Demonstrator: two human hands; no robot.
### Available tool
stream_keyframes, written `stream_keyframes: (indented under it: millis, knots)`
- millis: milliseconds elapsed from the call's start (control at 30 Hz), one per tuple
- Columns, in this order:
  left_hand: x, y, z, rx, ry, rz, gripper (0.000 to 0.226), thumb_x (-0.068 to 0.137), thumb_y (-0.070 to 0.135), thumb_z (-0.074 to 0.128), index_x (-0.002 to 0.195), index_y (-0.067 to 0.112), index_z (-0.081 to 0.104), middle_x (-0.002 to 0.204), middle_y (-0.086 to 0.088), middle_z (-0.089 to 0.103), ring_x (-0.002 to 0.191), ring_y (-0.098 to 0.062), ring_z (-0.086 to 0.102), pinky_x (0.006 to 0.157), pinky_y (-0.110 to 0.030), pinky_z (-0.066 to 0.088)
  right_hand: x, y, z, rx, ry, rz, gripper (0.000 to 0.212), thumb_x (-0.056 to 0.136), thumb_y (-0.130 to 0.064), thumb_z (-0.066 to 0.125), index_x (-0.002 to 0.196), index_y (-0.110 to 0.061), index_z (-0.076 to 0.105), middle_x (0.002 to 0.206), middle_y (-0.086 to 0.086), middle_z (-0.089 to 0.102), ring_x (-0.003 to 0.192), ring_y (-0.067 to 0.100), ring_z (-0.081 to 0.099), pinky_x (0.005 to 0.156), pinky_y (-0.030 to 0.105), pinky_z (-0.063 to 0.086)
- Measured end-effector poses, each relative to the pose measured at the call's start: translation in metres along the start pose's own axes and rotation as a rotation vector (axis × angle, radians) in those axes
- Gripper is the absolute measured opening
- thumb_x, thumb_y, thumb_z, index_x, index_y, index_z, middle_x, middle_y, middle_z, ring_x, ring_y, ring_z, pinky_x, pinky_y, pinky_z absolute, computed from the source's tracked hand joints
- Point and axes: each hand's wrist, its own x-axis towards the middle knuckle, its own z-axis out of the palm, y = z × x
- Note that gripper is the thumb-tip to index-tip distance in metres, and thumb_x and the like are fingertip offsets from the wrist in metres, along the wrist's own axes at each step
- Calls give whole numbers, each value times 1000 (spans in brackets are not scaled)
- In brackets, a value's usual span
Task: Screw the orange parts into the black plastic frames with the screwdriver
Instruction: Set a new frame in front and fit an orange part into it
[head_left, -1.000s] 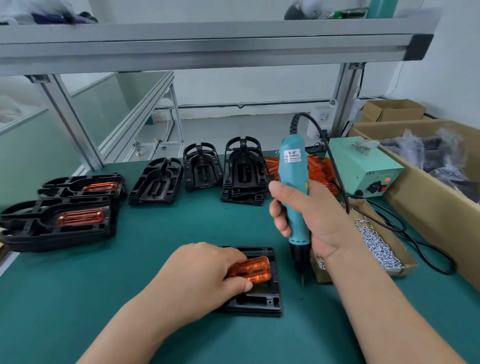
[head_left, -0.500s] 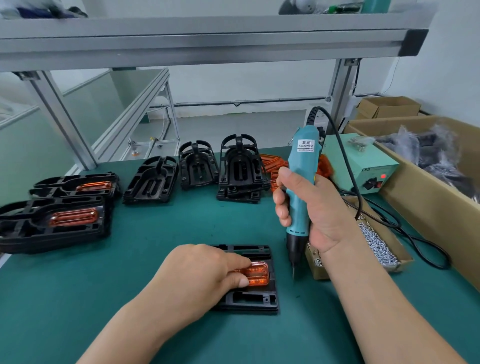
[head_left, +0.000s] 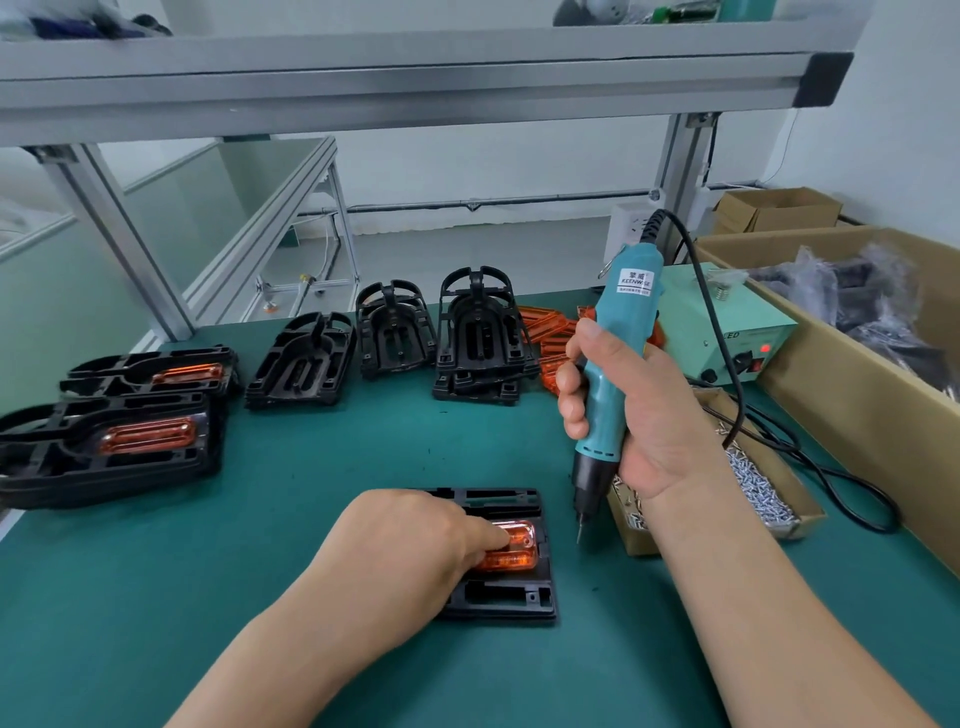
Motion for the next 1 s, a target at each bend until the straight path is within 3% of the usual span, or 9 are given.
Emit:
stream_keyframes:
  millis: [133,333,433,633,1000]
  knots:
    - [1,-3,-2,-69,18,-10,32,106,49,44,138,55,47,116,19,71,104,-8,65,79,-30,52,-1,-1,0,-3,0,-9,31,94,-36,74,101,-12,57,76,8,64,55,18,57,47,27,47]
    - [1,1,-8,-28,-14,-48,26,105,52,45,126,47,59,111,18,70,99,-7,65,74,-28,47,-1,-2,0,-7,-1,-7,32,94,-36,74,103,-11,55,76,8,64,55,18,56,47,27,47]
    - [0,4,-8,24,-16,-26,25,106,49,43,124,42,60,109,14,70,99,-12,65,72,-30,44,-1,-2,0,-3,9,-19,33,94,-36,74,103,-11,55,76,8,64,55,18,56,47,27,47]
    - [-1,4,-12,84,-12,0,19,106,43,44,110,34,60,96,10,70,92,-18,65,70,-38,52,-1,-1,0,-2,15,-26,33,95,-37,74,102,-11,56,77,8,64,56,19,57,48,27,47]
    - [0,3,-7,122,-37,3,24,108,41,37,120,35,56,102,7,66,95,-19,60,75,-35,52,-1,0,1,0,17,-34,31,94,-37,74,99,-12,57,76,8,64,55,19,56,47,27,46]
